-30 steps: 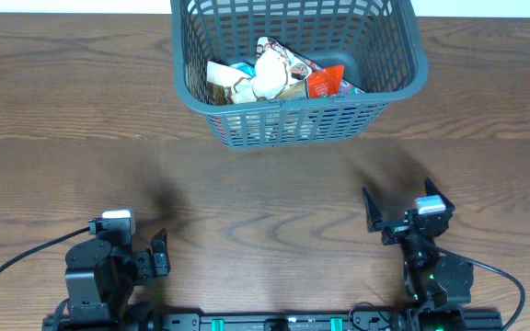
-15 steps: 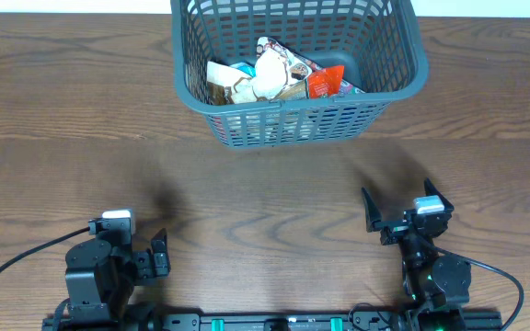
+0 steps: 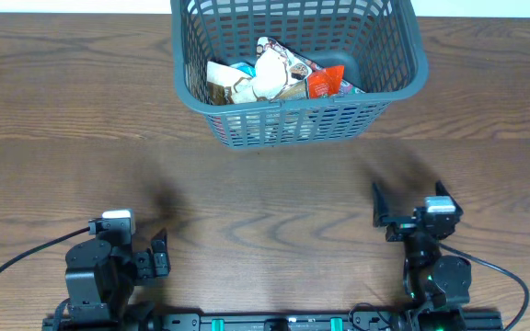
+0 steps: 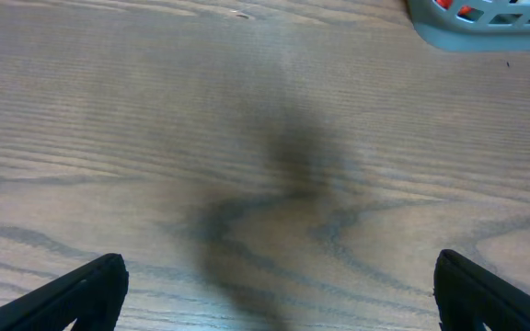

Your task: Pack container

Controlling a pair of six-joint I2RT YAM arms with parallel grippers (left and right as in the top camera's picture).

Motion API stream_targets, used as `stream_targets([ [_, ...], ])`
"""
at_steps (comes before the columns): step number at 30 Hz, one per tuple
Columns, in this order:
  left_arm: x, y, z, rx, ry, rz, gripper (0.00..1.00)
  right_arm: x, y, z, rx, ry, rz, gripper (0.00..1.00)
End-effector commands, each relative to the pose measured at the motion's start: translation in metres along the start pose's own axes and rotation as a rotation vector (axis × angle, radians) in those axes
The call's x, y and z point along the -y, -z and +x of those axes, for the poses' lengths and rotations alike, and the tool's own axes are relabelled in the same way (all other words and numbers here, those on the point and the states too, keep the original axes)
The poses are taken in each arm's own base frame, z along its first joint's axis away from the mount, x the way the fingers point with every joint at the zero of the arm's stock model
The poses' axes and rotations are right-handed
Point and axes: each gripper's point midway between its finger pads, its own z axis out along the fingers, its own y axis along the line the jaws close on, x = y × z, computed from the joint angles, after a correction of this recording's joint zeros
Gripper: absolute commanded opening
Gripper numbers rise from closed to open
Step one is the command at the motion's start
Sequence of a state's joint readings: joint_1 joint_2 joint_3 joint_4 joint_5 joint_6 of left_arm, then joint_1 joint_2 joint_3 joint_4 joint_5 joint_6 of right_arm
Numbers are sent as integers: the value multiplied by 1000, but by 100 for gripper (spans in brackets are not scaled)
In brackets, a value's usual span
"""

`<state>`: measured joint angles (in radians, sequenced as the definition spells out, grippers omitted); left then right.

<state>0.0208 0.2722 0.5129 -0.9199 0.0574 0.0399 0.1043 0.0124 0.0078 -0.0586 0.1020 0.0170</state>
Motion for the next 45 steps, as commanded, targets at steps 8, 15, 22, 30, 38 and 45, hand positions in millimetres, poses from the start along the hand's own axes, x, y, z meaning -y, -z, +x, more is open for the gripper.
stream_targets([
  [8, 1, 0, 1, 1, 13, 9, 99, 16, 1, -1, 13, -77, 96, 99],
  [15, 1, 0, 1, 1, 13, 9, 99, 16, 1, -1, 13, -77, 95, 99],
  [22, 1, 0, 1, 1, 13, 9, 99, 16, 1, -1, 13, -77, 95, 99],
  [30, 1, 0, 1, 1, 13, 9, 99, 16, 1, -1, 13, -77, 95, 99],
  [38, 1, 0, 1, 1, 13, 9, 99, 16, 1, -1, 13, -77, 94, 99],
  [45, -2, 5, -35, 219, -5, -10, 99, 16, 1, -1, 13, -77, 95, 99],
])
